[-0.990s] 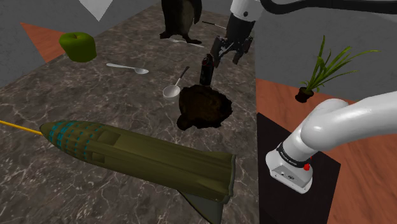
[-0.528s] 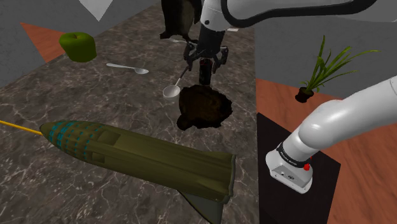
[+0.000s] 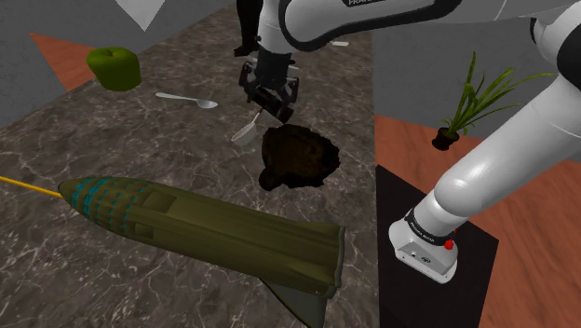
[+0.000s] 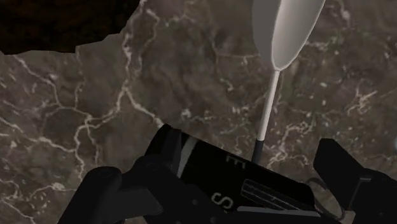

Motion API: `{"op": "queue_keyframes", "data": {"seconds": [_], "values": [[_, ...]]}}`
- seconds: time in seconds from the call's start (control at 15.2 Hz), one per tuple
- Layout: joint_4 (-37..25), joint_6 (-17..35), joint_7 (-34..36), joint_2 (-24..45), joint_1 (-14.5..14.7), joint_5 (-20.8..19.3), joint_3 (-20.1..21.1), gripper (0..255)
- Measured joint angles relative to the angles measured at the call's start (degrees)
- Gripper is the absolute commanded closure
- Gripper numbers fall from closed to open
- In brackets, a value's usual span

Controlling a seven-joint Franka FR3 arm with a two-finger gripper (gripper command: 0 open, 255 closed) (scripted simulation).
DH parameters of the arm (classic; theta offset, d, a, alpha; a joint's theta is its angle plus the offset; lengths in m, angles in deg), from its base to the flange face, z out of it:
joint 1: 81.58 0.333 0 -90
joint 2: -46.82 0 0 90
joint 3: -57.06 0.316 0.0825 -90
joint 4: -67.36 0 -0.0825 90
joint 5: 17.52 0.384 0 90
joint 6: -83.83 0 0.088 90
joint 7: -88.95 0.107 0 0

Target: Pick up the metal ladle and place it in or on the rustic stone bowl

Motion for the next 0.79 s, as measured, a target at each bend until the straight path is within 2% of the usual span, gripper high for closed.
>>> {"op": "queue_keyframes", "data": {"seconds": [0.4,0.79], "values": [[2.2,4.8,2.2,2.6,0.2,-1.3,0.7,0],[2.7,5.6,2.3,3.2,0.1,-1.8,0.7,0]]}}
